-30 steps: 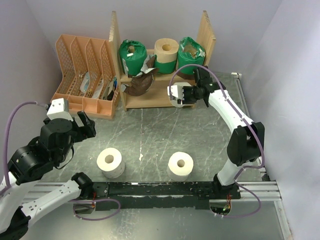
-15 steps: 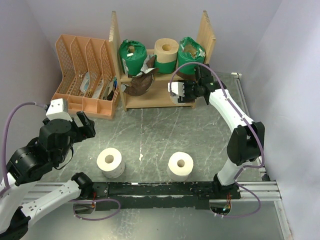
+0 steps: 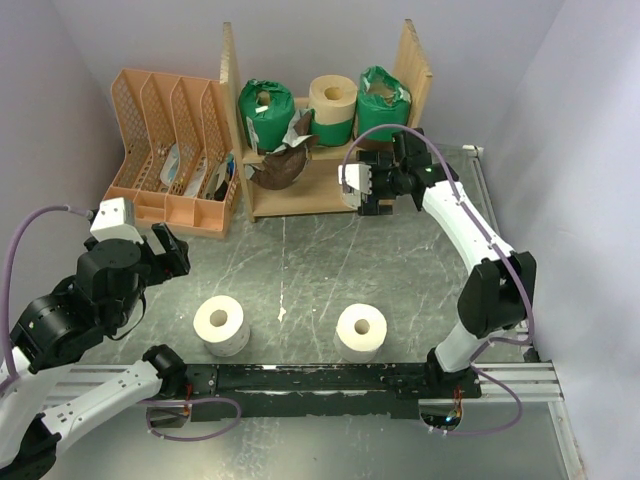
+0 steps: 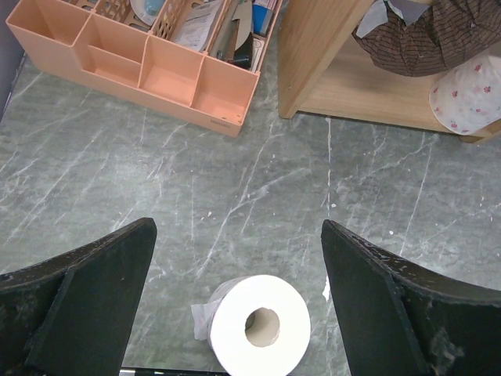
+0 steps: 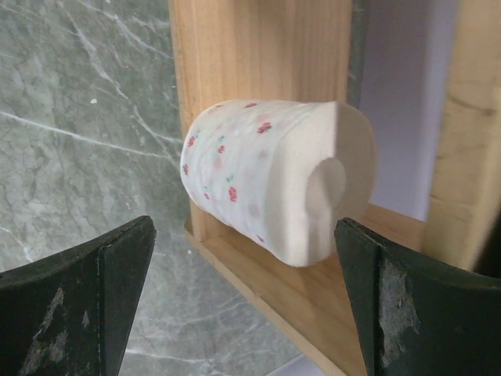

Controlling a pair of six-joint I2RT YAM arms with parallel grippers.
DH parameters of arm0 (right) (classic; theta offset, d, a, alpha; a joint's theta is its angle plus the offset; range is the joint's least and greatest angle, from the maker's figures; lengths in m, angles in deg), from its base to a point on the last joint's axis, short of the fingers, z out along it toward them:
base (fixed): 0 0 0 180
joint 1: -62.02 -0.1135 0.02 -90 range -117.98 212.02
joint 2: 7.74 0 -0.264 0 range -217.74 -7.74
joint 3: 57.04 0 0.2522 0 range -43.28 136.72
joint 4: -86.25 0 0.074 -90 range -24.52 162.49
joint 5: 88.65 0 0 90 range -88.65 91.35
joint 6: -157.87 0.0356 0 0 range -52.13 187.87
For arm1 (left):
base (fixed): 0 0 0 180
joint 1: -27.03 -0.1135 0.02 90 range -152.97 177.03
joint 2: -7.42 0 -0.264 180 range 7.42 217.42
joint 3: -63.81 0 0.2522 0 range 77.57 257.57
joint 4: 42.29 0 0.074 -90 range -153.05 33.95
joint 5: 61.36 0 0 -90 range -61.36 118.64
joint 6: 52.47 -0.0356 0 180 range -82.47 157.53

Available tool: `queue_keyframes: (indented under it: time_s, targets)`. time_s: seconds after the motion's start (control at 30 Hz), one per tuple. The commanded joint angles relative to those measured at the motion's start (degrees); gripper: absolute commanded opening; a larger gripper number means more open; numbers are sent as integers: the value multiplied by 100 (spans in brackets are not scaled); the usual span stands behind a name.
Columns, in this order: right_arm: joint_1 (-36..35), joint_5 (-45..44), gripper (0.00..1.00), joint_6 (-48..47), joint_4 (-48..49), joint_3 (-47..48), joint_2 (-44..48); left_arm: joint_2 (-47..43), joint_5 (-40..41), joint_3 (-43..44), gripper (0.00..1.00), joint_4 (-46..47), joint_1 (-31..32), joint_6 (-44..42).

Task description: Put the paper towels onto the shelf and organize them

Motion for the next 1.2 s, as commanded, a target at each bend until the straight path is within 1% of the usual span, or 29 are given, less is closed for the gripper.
queue_keyframes:
  time_s: [0.0, 0.07, 0.13, 0.23, 0.3, 0.43, 0.5, 0.57, 0.67, 0.73, 0.83, 0.9, 0.93, 1.0, 1.17]
  targets:
    - [51, 3, 100, -47, 431, -73, 517, -39, 58, -11, 98, 51, 25, -56]
    - [52, -32, 100, -33, 360, -140, 727, -34, 40, -13, 98, 69, 23, -56]
    - [51, 56, 100, -33, -11, -133, 1004, -23, 29, 0, 98, 65, 24, -57]
    - [-25, 289, 100, -324, -1123, 43, 1472, 0, 28, 41, 98, 49, 21, -60]
    - [-82, 565, 100, -533, -1898, 80, 1955, 20, 29, 69, 98, 31, 22, -75]
    - [-149, 928, 100, -1060, -3933, 290, 2424, 72, 50, 138, 98, 7, 20, -74]
    - [-260, 927, 100, -562, -4034, -2, 2815, 102, 60, 152, 98, 6, 25, -76]
    - [-449, 766, 100, -394, -4048, -312, 3184, 162, 97, 172, 98, -19, 22, -76]
    - [-1007, 665, 100, 83, -4052, -582, 3338, 257, 142, 254, 98, -86, 25, -54]
    - [-1551, 976, 100, 483, -4049, -691, 3371, 310, 176, 318, 98, -137, 18, -53]
    - [-1708, 1820, 100, 926, -4048, -757, 3425, 352, 241, 437, 98, -246, 24, 27]
    - [-1912, 2104, 100, 1178, -4051, -905, 3507, 337, 263, 482, 98, -302, 22, 97]
    - [-2018, 2106, 100, 1212, -4049, -1004, 3572, 308, 273, 487, 98, -315, 18, 131]
    - [-2342, 1846, 99, 1210, -4047, -1259, 3703, 279, 291, 475, 98, -330, 21, 183]
    - [-3108, 880, 93, 925, -4058, -2064, 3824, 358, 309, 426, 98, -366, 23, 315]
